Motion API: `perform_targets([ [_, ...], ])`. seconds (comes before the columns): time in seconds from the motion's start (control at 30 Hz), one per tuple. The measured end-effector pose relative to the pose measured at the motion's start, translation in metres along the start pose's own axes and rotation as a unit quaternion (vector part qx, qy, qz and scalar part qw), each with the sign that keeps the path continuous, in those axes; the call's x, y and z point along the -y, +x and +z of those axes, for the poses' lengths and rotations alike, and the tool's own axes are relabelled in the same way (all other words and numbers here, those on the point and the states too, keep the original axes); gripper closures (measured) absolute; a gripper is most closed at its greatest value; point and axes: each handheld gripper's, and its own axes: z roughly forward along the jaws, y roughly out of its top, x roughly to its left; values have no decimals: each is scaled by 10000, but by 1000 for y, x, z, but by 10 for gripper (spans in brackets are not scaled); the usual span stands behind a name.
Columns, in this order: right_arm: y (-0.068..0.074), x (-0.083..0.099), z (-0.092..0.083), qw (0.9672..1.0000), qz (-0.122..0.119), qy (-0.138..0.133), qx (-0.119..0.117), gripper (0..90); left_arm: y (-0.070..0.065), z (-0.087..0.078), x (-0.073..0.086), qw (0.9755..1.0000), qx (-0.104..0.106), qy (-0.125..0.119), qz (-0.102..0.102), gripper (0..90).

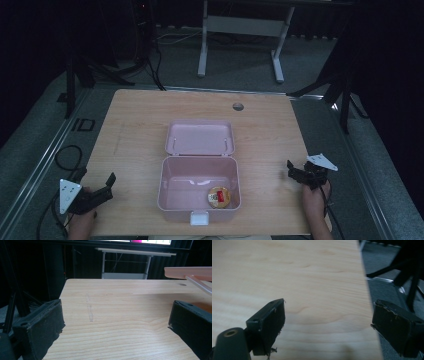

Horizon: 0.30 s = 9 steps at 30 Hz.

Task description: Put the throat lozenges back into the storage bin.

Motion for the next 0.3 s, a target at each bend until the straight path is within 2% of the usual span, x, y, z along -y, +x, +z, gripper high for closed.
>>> perform_targets([
  [0.1,-6,1,-1,9997,233,-61,-67,110,0,0,0,10000,-5,-1,-5,3],
  [0.3,-2,0,1,10000,63,4,-63,110,0,0,0,10000,-2,2,-5,3],
])
